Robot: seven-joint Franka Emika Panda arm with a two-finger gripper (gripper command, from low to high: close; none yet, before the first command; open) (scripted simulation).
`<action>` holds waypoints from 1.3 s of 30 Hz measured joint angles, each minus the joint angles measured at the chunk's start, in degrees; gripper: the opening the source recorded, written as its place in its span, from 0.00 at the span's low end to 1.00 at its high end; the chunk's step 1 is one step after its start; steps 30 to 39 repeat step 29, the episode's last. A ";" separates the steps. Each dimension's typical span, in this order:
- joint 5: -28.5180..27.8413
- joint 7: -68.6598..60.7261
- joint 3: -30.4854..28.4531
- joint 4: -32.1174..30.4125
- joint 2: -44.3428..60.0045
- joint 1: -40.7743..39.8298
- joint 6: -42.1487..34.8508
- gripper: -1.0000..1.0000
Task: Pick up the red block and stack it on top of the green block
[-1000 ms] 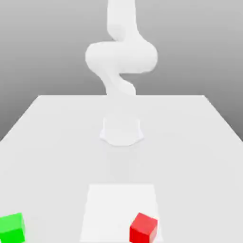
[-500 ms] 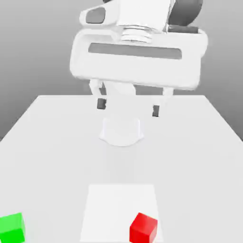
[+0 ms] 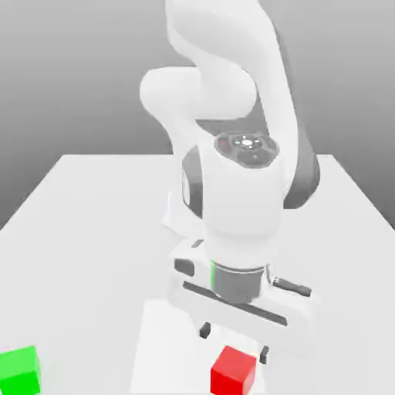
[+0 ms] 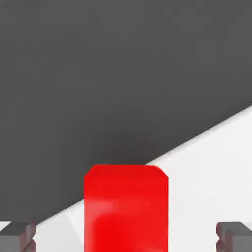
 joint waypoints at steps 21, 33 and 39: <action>9.22 0.62 -9.45 4.46 -6.51 -12.86 -10.43 0.00; 12.86 1.82 -13.97 9.25 2.13 -18.98 -6.65 1.00; 12.86 1.82 -13.97 9.25 2.13 -18.98 -6.65 1.00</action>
